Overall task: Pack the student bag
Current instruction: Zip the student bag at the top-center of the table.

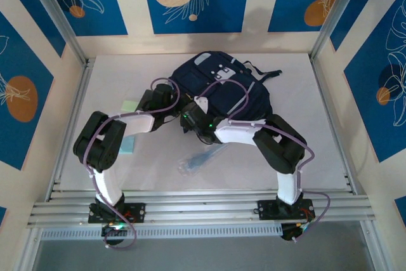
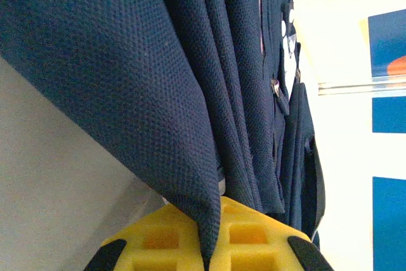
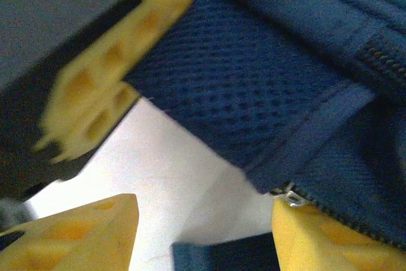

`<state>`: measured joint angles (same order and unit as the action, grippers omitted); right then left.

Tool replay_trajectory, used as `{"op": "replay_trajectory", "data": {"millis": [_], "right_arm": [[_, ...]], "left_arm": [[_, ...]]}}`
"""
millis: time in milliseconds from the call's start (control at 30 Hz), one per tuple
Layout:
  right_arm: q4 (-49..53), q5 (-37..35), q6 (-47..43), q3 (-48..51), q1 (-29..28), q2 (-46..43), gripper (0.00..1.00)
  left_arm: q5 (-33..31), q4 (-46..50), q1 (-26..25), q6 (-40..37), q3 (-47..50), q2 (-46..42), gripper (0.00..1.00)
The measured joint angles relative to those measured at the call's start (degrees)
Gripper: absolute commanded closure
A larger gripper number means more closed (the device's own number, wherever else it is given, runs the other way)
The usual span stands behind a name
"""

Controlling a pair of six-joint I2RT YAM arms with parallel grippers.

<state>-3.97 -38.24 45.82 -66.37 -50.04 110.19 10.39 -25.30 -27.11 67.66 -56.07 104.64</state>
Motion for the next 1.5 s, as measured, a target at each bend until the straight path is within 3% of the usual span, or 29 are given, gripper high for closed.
{"op": "replay_trajectory", "data": {"millis": [233,367,433,567,700,1067,1200,1500], "right_arm": [[3.6,-10.5,-1.7,-2.6,-1.1,2.6,0.39],[3.3,-13.0,-2.7,-2.6,-0.2,2.6,0.75],[1.9,-12.5,-4.4,-2.1,1.0,2.6,1.0],[-0.1,-7.6,-7.9,-0.4,2.5,2.1,1.0],[0.4,2.1,-8.0,2.4,4.2,-1.8,1.0],[13.0,26.8,-4.8,2.9,11.5,-6.7,1.0],[20.2,31.4,-4.9,1.2,13.0,-6.7,1.0],[35.5,34.4,-9.0,-0.2,17.4,-9.3,1.0]], "left_arm": [[-0.1,-0.5,-0.7,0.0,0.1,-0.5,1.0],[-0.2,-1.0,-1.1,0.0,0.1,-0.8,1.0],[-0.7,-1.4,-1.1,0.0,0.1,-0.8,1.0],[-1.5,-1.4,-1.0,-0.1,0.1,-0.8,1.0],[-0.8,-1.2,-0.7,-0.2,-0.6,0.3,1.0],[2.3,1.0,-0.1,-2.2,-4.2,2.8,1.0],[2.7,2.1,0.3,-2.8,-5.0,3.7,1.0],[3.8,3.9,1.2,-5.1,-7.4,5.0,1.0]]}}
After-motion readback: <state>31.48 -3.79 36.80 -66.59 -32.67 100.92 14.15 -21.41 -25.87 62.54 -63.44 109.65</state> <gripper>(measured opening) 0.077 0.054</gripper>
